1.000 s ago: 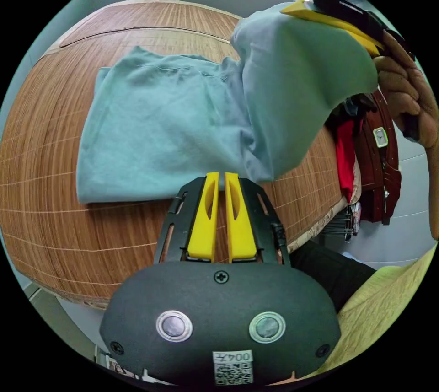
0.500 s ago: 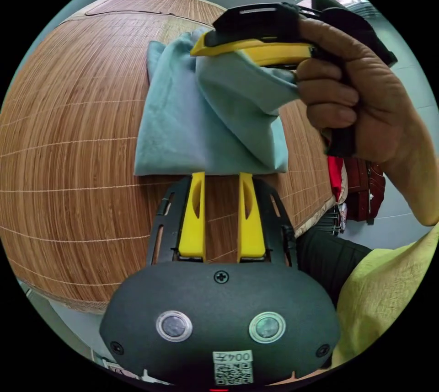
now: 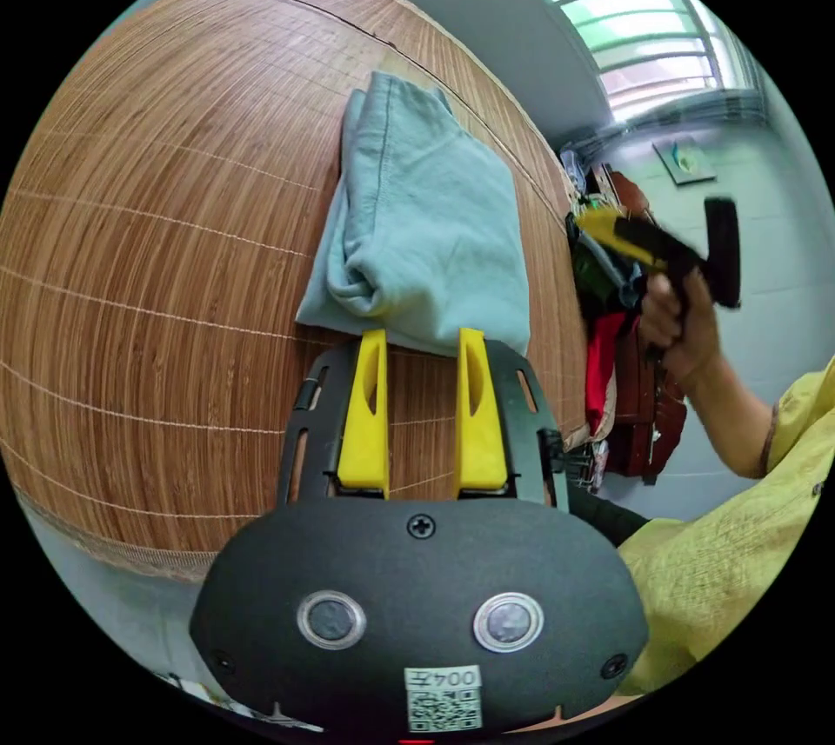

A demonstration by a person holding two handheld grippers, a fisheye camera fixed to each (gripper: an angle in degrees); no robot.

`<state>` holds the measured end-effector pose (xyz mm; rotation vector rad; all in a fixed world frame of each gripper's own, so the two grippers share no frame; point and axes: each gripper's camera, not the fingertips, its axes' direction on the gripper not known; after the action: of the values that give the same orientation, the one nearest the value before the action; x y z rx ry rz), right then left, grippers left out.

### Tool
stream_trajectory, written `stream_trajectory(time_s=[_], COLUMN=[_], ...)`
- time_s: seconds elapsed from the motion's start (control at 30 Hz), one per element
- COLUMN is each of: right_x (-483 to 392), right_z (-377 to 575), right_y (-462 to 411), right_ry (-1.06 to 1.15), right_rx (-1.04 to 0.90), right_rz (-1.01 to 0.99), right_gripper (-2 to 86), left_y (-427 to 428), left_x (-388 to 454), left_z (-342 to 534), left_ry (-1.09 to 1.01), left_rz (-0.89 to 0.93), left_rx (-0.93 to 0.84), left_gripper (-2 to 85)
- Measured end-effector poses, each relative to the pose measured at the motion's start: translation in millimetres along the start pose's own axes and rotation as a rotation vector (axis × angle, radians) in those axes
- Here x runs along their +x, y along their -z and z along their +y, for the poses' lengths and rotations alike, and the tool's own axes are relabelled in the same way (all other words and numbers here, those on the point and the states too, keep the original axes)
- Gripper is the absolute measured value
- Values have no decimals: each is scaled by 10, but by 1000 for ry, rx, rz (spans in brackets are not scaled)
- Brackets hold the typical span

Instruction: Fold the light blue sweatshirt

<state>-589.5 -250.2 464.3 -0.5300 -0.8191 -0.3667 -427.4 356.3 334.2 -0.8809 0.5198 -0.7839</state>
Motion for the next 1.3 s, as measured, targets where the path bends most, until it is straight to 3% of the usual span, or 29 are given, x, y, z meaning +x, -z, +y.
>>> stream_trajectory(time_s=[0.27,0.57,0.73,0.83,0.97,1.17,1.3], right_x=[205,-167,-348,-550,-428,-191,-133], right_z=[1204,979,773,731,676,579,511], right_y=[-291,-724,-706,-431,-638,-540,-62], right_ry=[-41,37,89,150,94,29,-10], right_rx=[-169,-186,-199,-135,-198,-302,-194], right_rz=[58,159,197,229,211,124,83], right_gripper=[117,109,59,46,46,76,120], left_y=[205,268,316,489,268,194,261], left_x=[-351,-473,-431,-218,-132,-189,-205], left_z=[-24,47,93,101,126,295,455], left_ry=[247,380,384,319,216,238,238], left_rz=[112,154,132,11,-169,-144,-121], left_rx=[86,127,141,185,37,31,34], left_gripper=[111,92,66,47,40,40,42])
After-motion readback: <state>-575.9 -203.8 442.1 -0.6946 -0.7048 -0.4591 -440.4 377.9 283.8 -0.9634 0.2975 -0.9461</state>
